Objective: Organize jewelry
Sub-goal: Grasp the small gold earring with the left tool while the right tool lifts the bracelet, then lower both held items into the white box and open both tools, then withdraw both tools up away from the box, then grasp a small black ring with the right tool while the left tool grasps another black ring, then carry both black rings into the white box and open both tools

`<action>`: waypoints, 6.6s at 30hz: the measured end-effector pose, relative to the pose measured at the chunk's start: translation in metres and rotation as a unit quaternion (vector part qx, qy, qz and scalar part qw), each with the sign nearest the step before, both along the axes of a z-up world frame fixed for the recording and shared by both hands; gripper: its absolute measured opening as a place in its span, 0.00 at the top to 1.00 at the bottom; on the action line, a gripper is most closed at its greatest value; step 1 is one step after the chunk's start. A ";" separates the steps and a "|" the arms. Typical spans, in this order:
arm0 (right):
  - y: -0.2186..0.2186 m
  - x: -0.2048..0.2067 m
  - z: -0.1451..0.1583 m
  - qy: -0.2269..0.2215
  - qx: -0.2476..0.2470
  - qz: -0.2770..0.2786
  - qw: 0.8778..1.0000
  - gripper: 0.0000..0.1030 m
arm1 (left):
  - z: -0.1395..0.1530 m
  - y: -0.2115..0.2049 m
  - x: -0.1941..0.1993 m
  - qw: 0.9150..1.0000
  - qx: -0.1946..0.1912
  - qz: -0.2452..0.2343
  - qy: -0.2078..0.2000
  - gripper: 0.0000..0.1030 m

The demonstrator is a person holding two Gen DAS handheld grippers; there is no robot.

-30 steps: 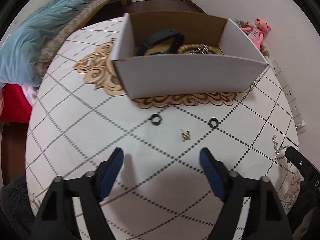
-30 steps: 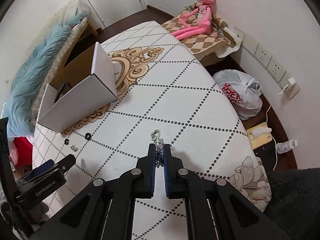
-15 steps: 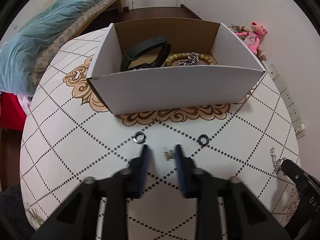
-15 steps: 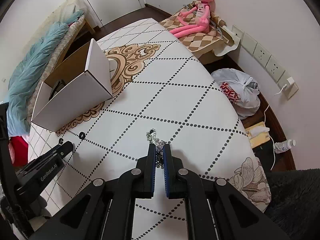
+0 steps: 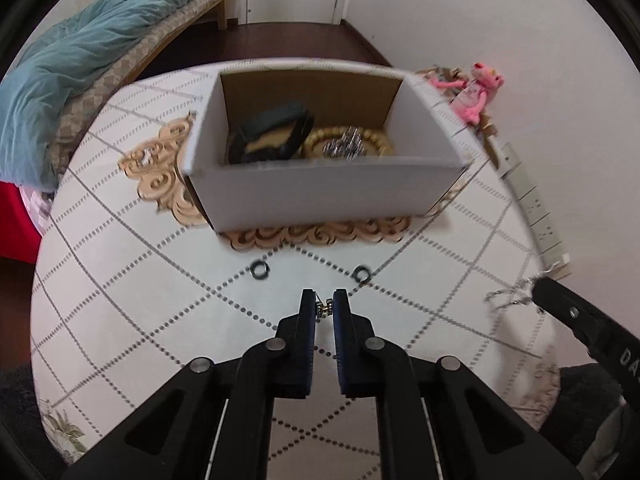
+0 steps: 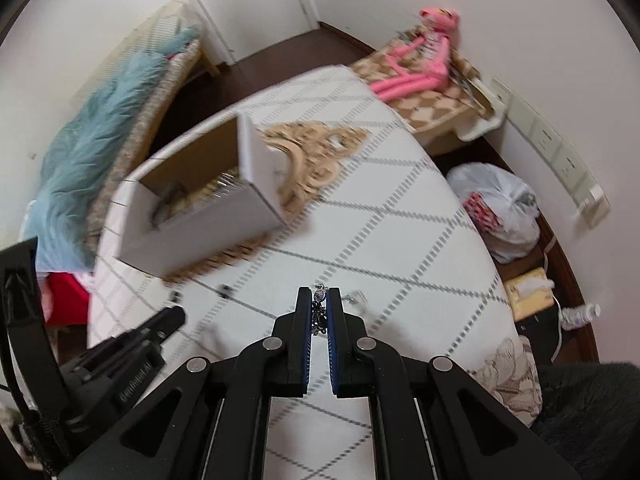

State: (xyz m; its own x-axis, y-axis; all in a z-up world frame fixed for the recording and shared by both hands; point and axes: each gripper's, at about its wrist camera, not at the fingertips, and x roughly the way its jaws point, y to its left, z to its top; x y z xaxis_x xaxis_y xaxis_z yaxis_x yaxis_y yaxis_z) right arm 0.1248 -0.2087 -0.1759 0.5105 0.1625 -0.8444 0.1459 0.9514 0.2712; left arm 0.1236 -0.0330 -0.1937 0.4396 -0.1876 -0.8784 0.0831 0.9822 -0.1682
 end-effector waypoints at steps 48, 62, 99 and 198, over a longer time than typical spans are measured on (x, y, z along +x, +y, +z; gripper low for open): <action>0.071 0.178 0.029 0.100 -0.065 0.154 0.981 0.43 | 0.058 0.073 0.132 0.997 0.040 0.051 0.035 0.08; 0.075 0.145 0.015 0.087 -0.141 0.122 0.978 0.07 | 0.047 0.068 0.097 0.993 0.095 0.065 0.028 0.03; 0.068 0.035 0.133 -0.049 -0.151 0.068 0.985 0.07 | 0.148 0.061 0.002 0.986 0.096 0.106 -0.091 0.03; 0.070 0.222 0.004 0.097 0.028 0.134 0.986 0.88 | 0.047 0.047 0.184 0.996 -0.029 -0.001 0.080 0.88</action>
